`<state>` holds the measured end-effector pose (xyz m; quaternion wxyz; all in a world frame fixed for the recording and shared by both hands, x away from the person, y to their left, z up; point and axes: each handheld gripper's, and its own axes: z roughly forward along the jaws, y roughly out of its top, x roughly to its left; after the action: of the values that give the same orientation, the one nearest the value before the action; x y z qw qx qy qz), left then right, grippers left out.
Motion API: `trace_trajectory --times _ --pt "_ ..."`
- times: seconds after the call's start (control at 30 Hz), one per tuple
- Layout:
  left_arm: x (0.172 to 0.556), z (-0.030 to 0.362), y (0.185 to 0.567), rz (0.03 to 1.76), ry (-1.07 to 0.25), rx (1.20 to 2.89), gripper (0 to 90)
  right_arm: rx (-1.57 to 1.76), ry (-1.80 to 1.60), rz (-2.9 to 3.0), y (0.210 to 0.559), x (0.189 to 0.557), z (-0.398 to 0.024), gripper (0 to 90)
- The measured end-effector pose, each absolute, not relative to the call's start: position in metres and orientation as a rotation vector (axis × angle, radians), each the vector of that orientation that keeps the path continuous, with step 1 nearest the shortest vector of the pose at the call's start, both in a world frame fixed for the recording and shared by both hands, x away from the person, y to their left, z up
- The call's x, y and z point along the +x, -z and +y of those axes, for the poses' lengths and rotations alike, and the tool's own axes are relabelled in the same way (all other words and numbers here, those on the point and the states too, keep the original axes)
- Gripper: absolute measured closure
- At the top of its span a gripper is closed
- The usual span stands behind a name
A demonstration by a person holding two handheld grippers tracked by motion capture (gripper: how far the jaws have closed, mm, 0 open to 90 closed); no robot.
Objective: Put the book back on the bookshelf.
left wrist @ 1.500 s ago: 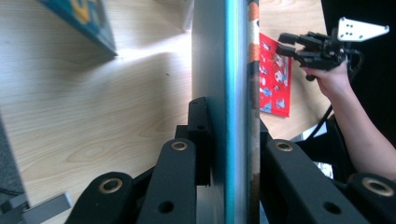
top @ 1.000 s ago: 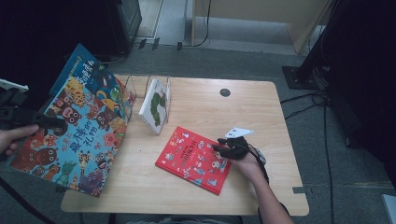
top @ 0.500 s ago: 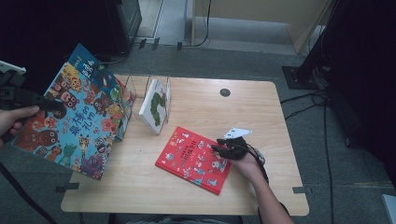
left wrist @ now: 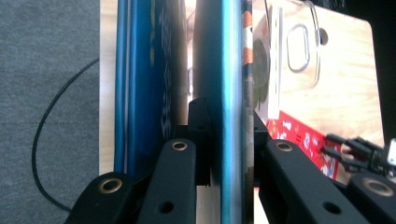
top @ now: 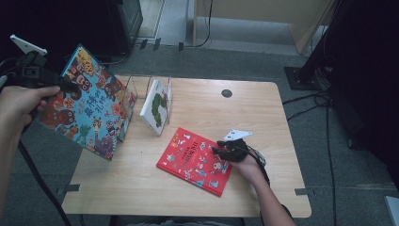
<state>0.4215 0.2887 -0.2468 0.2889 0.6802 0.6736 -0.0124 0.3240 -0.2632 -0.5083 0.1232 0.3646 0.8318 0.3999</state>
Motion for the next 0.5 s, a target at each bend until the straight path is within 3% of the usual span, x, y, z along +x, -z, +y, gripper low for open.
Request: trace_trajectory --times 0.5 --pt "0.46 0.271 0.27 1.803 -0.024 1.857 80.2 1.073 -1.141 2.444 0.506 0.319 -0.263 59.1"
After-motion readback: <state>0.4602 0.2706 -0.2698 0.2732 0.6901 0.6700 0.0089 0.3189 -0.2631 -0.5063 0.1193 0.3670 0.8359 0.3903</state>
